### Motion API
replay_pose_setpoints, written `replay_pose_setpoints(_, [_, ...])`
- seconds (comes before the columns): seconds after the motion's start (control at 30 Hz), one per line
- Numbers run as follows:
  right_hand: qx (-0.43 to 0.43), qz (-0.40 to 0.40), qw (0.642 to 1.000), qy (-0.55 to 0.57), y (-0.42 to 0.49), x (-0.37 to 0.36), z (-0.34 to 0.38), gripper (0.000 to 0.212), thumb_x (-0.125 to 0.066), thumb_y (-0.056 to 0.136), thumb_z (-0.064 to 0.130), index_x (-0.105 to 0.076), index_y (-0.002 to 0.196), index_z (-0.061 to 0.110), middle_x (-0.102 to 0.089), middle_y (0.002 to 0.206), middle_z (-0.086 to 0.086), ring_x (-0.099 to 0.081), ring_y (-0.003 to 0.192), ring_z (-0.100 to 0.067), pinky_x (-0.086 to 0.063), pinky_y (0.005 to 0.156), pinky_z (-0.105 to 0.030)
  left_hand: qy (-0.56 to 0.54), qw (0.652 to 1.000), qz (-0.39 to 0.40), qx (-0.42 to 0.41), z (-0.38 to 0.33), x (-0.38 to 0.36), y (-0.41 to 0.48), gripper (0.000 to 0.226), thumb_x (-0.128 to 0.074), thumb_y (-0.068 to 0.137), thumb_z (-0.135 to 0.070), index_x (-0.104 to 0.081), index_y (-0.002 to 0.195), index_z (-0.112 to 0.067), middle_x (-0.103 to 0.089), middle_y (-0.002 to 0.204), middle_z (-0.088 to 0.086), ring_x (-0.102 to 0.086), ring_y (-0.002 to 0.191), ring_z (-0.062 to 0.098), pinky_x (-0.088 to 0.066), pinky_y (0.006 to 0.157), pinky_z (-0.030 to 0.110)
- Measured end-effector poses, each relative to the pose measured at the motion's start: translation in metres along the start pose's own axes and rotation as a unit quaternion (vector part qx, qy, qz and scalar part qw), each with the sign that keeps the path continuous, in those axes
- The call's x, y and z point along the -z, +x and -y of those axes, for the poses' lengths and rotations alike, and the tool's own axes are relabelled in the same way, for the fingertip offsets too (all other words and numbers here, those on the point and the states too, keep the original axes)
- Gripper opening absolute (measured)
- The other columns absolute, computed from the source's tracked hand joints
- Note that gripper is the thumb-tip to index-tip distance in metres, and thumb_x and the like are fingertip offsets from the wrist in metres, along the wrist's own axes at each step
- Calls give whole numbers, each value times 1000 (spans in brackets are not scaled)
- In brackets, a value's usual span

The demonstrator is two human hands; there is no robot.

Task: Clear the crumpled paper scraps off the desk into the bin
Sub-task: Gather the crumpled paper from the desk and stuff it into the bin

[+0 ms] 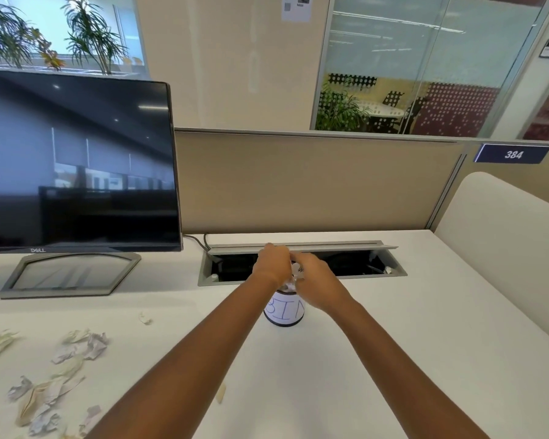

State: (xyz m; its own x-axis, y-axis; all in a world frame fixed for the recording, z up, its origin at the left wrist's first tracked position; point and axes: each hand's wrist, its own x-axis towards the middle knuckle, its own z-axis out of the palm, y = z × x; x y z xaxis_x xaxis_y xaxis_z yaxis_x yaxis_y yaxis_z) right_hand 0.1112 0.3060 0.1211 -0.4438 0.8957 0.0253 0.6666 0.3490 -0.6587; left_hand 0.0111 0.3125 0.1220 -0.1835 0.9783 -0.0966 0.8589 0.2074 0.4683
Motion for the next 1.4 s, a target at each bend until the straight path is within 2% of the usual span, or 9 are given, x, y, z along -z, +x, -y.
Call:
replay_pose_setpoints(0.1, [2, 4, 998, -65, -4, -9, -8, 40, -45, 81, -6, -53, 114, 13, -59, 119, -6, -55, 113, -25, -15, 118, -51, -13, 1000, 22, 2, -2, 1, 6, 46, -67, 82, -9, -48, 123, 0, -43, 133, 20, -49, 120, 33, -45, 98, 36])
replay_pose_setpoints(0.2, [1, 19, 993, -120, -8, -13, -15, 47, -48, 81, -1, -46, 124, 16, -58, 122, -3, -51, 119, -21, 5, 118, -48, -63, 996, 54, -9, 0, 3, 8, 55, -67, 80, -5, -43, 129, -1, -42, 137, 20, -47, 123, 33, -43, 103, 37])
replay_pose_setpoints(0.43, [17, 82, 980, -181, -3, -11, -26, 41, -53, 88, 21, -45, 128, 18, -52, 132, -2, -44, 128, -23, 5, 114, -59, -247, 959, 139, -12, 13, 6, 1, 68, -59, 77, 14, -39, 136, -14, -42, 119, 12, -48, 114, 30, -44, 86, 29])
replay_pose_setpoints(0.6, [39, 105, 958, -266, 4, -17, -28, 52, -52, 88, 30, -37, 137, 25, -49, 134, -4, -36, 133, -22, 4, 110, -67, -323, 943, 77, -11, 13, 10, 0, 59, -32, 83, 20, -45, 132, -11, -49, 95, 1, -43, 105, 17, -43, 77, 24])
replay_pose_setpoints(0.7, [25, 120, 945, -302, 10, -21, -26, 52, -52, 86, 29, -38, 137, 25, -52, 131, -5, -37, 132, -22, 4, 109, -68, -264, 964, -7, -36, 13, 8, -1, 57, -31, 82, 20, -50, 127, -8, -52, 124, 13, -49, 116, 23, -48, 86, 33])
replay_pose_setpoints(0.83, [13, 131, 936, -326, 15, -26, -23, 50, -54, 84, 26, -45, 133, 24, -62, 120, -3, -45, 126, -24, 4, 109, -68, -81, 989, -102, -74, 26, -7, -8, 39, -41, 86, 9, -57, 118, -7, -59, 123, 12, -58, 111, 26, -47, 93, 34])
replay_pose_setpoints(0.97, [10, 131, 941, -313, 18, -27, -21, 38, -56, 84, 22, -54, 122, 21, -62, 117, -3, -48, 122, -24, 0, 110, -68, 140, 973, -90, -161, 44, -26, -22, 29, -39, 94, -14, -58, 115, -10, -61, 118, 8, -58, 102, 23, -44, 82, 28])
replay_pose_setpoints(1.2, [58, 67, 968, -235, 3, -18, -25, 54, -51, 92, 23, -31, 142, 27, -34, 146, -1, -30, 137, -19, -5, 114, -60, 220, 949, -24, -223, 59, -32, -21, 48, -41, 94, -39, -44, 137, -17, -44, 146, 1, -35, 136, 17, -15, 119, 33])
replay_pose_setpoints(1.4, [70, 19, 949, -306, -20, -19, -37, 44, -44, 93, 23, -38, 136, 19, -42, 140, 1, -36, 132, -14, 5, 116, -55, 267, 944, 0, -192, 47, -34, -12, 42, -45, 92, -38, -58, 121, -9, -60, 124, 10, -53, 115, 24, -41, 99, 34])
